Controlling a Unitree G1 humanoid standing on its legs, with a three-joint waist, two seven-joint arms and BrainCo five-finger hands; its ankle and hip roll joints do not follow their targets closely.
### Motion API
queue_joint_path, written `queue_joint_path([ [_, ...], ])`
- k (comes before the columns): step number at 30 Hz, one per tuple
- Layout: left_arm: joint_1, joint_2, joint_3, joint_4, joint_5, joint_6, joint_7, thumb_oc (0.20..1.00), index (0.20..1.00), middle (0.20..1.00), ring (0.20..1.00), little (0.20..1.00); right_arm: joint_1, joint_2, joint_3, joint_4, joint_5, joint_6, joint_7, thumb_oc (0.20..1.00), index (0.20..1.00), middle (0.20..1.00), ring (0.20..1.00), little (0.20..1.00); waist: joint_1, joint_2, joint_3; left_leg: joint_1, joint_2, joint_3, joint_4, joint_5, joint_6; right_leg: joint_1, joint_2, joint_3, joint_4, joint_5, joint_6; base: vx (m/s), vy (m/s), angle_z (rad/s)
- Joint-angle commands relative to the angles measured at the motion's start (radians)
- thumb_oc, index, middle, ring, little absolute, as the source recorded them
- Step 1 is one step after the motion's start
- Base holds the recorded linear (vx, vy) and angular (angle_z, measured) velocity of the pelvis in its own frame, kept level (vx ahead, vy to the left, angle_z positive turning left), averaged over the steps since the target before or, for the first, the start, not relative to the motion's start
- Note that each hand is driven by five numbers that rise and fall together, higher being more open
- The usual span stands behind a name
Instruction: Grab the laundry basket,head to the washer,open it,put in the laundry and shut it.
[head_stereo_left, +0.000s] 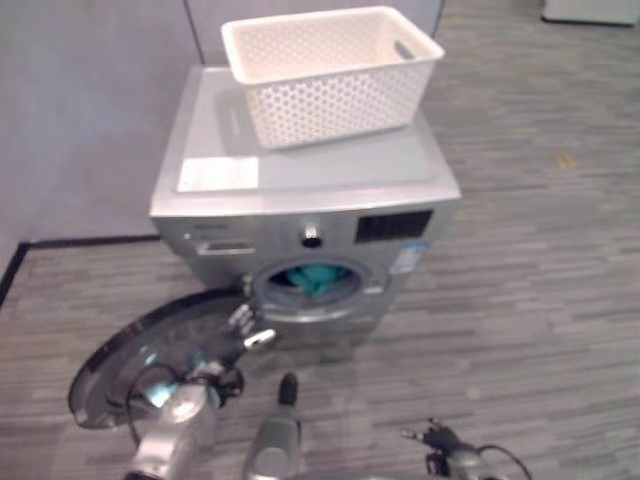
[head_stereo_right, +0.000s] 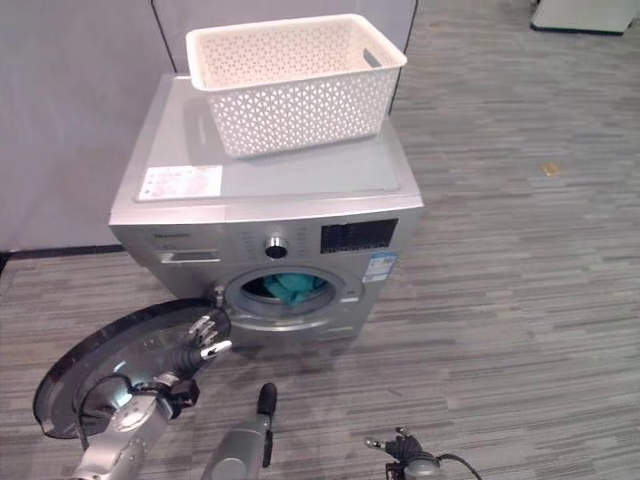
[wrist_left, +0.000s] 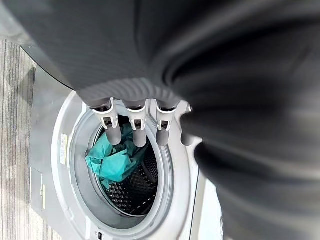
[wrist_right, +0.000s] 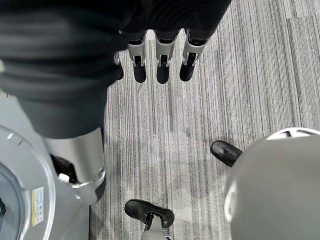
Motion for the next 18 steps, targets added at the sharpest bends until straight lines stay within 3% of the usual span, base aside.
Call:
queue_joint_path([
  [1, -0.007, -0.007, -0.004, -0.034, 0.031, -0.030, -0.019, 1.000, 1.000, 1.000, 1.000, 1.000, 0.019, 0.000, 0.019, -0.017, -0.027, -0.009, 0.004, 1.000, 1.000, 1.000, 1.000, 1.000, 0.041, 0.029, -0.013, -0.039, 0.056, -0.017, -0.123, 0.194, -0.014, -0.111, 0.030, 0.026, 0.228, -0.127, -0.061, -0.18, -0.100, 0.13],
  [7, -0.011, -0.023, -0.006, -0.027, 0.051, -0.042, -0.021, 1.000, 1.000, 1.000, 1.000, 1.000, -0.001, -0.025, 0.045, -0.022, -0.057, -0.012, 0.002, 1.000, 1.000, 1.000, 1.000, 1.000, 0.046, 0.022, 0.005, -0.071, 0.063, 0.043, -0.124, 0.199, -0.032, -0.091, 0.039, 0.001, 0.117, -0.067, -0.054, -0.13, -0.058, 0.22],
  [8, -0.020, -0.021, -0.007, -0.032, 0.055, -0.046, -0.018, 1.000, 1.000, 1.000, 1.000, 1.000, -0.007, -0.031, 0.051, -0.026, -0.062, -0.010, 0.003, 1.000, 1.000, 1.000, 1.000, 1.000, 0.035, -0.001, 0.014, -0.073, 0.054, 0.058, -0.088, 0.175, -0.040, -0.089, 0.020, 0.006, 0.106, -0.070, -0.055, -0.16, -0.072, 0.32],
  [10, -0.023, -0.019, -0.007, -0.040, 0.055, -0.046, -0.018, 1.000, 1.000, 1.000, 1.000, 1.000, -0.008, -0.036, 0.057, -0.025, -0.070, -0.005, 0.004, 1.000, 1.000, 1.000, 1.000, 1.000, 0.031, -0.014, 0.016, -0.074, 0.058, 0.066, -0.013, 0.131, -0.020, -0.100, 0.005, -0.002, 0.090, -0.043, -0.050, -0.15, -0.030, 0.16],
  [11, -0.019, -0.022, -0.013, -0.050, 0.053, -0.044, -0.022, 1.000, 1.000, 1.000, 1.000, 1.000, 0.001, -0.034, 0.070, -0.013, -0.084, 0.004, 0.013, 1.000, 1.000, 1.000, 1.000, 1.000, 0.023, -0.045, 0.010, -0.061, 0.026, 0.015, 0.162, 0.012, 0.014, -0.102, -0.030, 0.009, 0.043, 0.002, -0.042, -0.08, 0.012, 0.08],
  [12, -0.018, -0.022, -0.012, -0.050, 0.053, -0.044, -0.022, 1.000, 1.000, 1.000, 1.000, 1.000, 0.001, -0.034, 0.071, -0.013, -0.084, 0.003, 0.013, 1.000, 1.000, 1.000, 1.000, 1.000, 0.023, -0.045, 0.009, -0.066, 0.027, 0.013, 0.174, 0.004, 0.014, -0.100, -0.029, 0.008, 0.042, 0.001, -0.041, -0.10, 0.020, -0.06],
  [13, -0.018, -0.022, -0.015, -0.046, 0.048, -0.044, -0.023, 1.000, 1.000, 1.000, 1.000, 1.000, 0.004, -0.035, 0.070, -0.003, -0.088, 0.005, 0.016, 1.000, 1.000, 1.000, 1.000, 1.000, 0.018, -0.055, 0.006, -0.057, 0.019, -0.009, 0.246, -0.039, 0.024, -0.099, -0.043, 0.010, 0.033, 0.017, -0.038, -0.01, 0.015, -0.22],
  [14, -0.018, -0.022, -0.015, -0.046, 0.048, -0.044, -0.023, 1.000, 1.000, 1.000, 1.000, 1.000, 0.004, -0.035, 0.070, -0.003, -0.088, 0.005, 0.016, 1.000, 1.000, 1.000, 1.000, 1.000, 0.017, -0.054, 0.006, -0.058, 0.019, -0.010, 0.248, -0.041, 0.024, -0.099, -0.043, 0.009, 0.032, 0.017, -0.038, -0.03, 0.050, -0.17],
  [16, -0.021, -0.031, -0.021, -0.037, 0.039, -0.046, -0.026, 1.000, 1.000, 1.000, 1.000, 1.000, 0.008, -0.036, 0.057, 0.015, -0.089, 0.007, 0.019, 1.000, 1.000, 1.000, 1.000, 1.000, 0.000, -0.060, -0.024, 0.067, 0.043, 0.002, 0.267, -0.124, 0.043, -0.111, -0.074, -0.004, 0.010, 0.062, -0.021, -0.01, 0.160, -0.05],
  [18, -0.022, -0.042, -0.028, -0.031, 0.033, -0.043, -0.025, 1.000, 1.000, 1.000, 1.000, 1.000, 0.014, -0.029, 0.041, 0.033, -0.087, 0.011, 0.019, 1.000, 1.000, 1.000, 1.000, 1.000, -0.025, -0.039, -0.070, 0.222, 0.064, 0.046, 0.121, -0.155, 0.031, -0.117, -0.074, -0.015, -0.010, 0.083, 0.001, 0.09, 0.197, -0.21],
])
